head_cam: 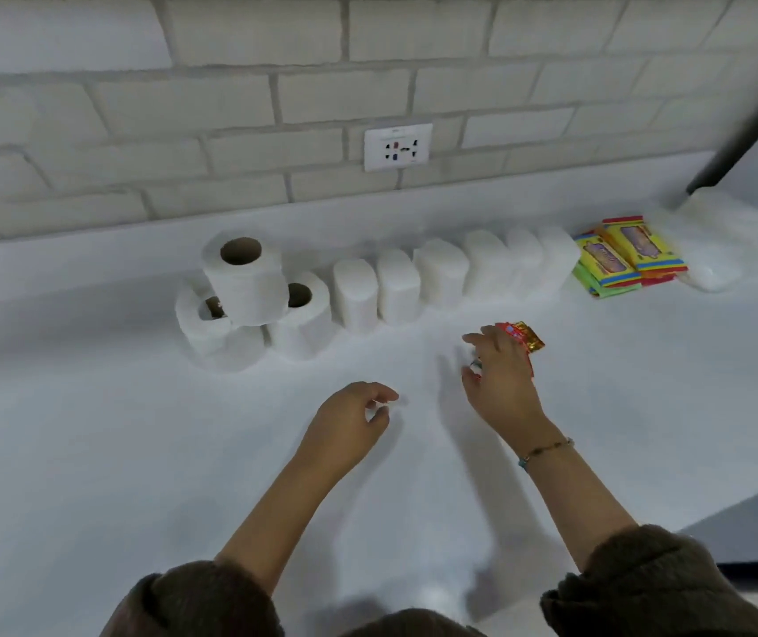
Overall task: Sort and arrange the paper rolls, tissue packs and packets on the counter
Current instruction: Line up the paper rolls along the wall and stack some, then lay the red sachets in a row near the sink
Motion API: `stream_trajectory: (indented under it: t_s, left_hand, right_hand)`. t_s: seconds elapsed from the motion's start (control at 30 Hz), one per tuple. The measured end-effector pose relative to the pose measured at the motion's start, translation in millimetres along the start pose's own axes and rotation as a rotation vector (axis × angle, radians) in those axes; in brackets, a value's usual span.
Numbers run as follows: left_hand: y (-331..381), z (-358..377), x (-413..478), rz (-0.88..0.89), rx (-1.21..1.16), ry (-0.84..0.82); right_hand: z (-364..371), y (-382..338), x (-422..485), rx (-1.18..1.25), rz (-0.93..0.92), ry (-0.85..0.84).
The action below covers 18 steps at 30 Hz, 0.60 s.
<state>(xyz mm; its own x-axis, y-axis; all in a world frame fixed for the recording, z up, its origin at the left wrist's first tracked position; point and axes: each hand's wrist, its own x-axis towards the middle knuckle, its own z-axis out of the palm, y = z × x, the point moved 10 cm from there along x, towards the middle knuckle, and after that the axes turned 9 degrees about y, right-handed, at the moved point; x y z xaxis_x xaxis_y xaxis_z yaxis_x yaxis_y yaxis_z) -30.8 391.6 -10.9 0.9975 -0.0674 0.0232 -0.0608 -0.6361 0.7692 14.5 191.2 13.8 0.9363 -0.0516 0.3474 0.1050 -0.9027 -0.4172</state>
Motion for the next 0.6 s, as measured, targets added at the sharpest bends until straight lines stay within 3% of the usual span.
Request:
stream_trajectory:
  t_s: [0.23,0.4,0.6]
  left_hand:
    - [69.0,96.0,22.4,0.229,0.172,-0.178]
    - [82.3,163.0,34.2,0.341,0.493,-0.331]
    - [59.2,160.8,22.1,0.318,0.613,-0.229]
  right_hand:
    - [-8.1,76.7,-32.4,-0.137,0.068,-0.092]
    - [1.6,84.5,-60.5,-0.105,-0.006,-0.179]
    - [7.8,67.6,-77.3,-0.049,-0.142,-0.139]
